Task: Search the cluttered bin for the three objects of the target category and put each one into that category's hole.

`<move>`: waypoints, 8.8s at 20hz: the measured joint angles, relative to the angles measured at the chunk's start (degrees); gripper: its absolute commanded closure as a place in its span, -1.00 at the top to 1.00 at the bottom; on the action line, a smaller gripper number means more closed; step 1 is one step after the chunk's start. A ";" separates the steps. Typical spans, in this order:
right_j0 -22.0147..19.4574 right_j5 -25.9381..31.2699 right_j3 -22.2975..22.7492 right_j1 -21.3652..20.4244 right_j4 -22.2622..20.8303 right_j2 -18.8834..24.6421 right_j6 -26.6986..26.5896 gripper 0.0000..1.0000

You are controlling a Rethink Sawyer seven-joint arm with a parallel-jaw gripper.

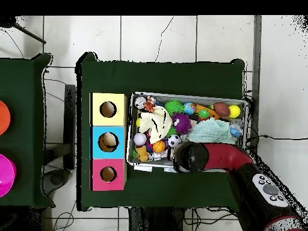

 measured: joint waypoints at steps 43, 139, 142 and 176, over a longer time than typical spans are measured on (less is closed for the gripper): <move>-6.84 6.39 3.10 -6.72 1.97 3.30 0.00 1.00; -9.95 8.64 -6.13 0.66 -4.88 8.18 -0.01 -1.00; -9.75 8.64 -6.15 0.66 -4.88 8.18 -0.01 -1.00; -8.50 10.88 -6.13 -1.64 -4.51 8.26 -0.01 -1.00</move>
